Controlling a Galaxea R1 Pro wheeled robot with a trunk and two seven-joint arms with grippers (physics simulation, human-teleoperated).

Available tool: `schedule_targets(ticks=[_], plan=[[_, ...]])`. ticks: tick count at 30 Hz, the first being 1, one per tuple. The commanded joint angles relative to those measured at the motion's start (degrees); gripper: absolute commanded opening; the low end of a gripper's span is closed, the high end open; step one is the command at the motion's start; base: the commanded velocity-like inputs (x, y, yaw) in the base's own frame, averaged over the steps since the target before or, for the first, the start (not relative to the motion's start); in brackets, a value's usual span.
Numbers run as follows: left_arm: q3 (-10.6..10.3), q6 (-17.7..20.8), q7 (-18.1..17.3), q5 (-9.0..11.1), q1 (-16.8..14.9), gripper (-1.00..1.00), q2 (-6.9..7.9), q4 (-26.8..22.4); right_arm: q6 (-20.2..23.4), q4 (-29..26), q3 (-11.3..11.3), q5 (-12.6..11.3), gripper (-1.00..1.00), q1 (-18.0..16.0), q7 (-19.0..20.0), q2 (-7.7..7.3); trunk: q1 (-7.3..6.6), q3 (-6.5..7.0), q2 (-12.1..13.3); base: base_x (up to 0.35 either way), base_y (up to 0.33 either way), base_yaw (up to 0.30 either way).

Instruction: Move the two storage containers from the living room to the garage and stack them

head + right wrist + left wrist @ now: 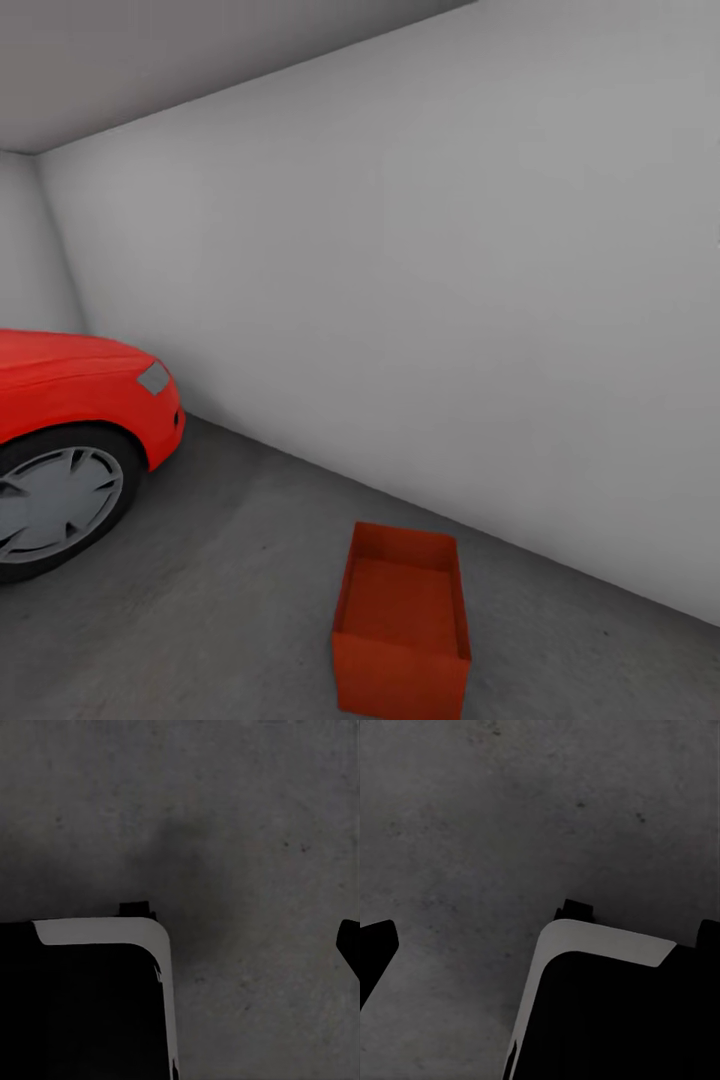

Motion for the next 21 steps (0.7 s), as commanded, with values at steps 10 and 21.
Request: schedule_targets(ticks=[10, 21], plan=[[-0.5, -0.1, 0.1, 0.4, 0.0, 1.00, 0.00, 0.0, -0.4, 0.2, 0.5, -0.5, 1.00, -0.1, 0.0, -0.09, 0.01, 0.84, -0.1, 0.000, 0.000, 0.000], [-0.5, -0.2, 0.1, 0.3, 0.0, 1.00, -0.13, -0.1, -0.4, 0.2, 0.5, -0.4, 1.00, -0.1, 0.0, -0.05, 0.01, 1.85, -0.1, 0.000, 0.000, 0.000]])
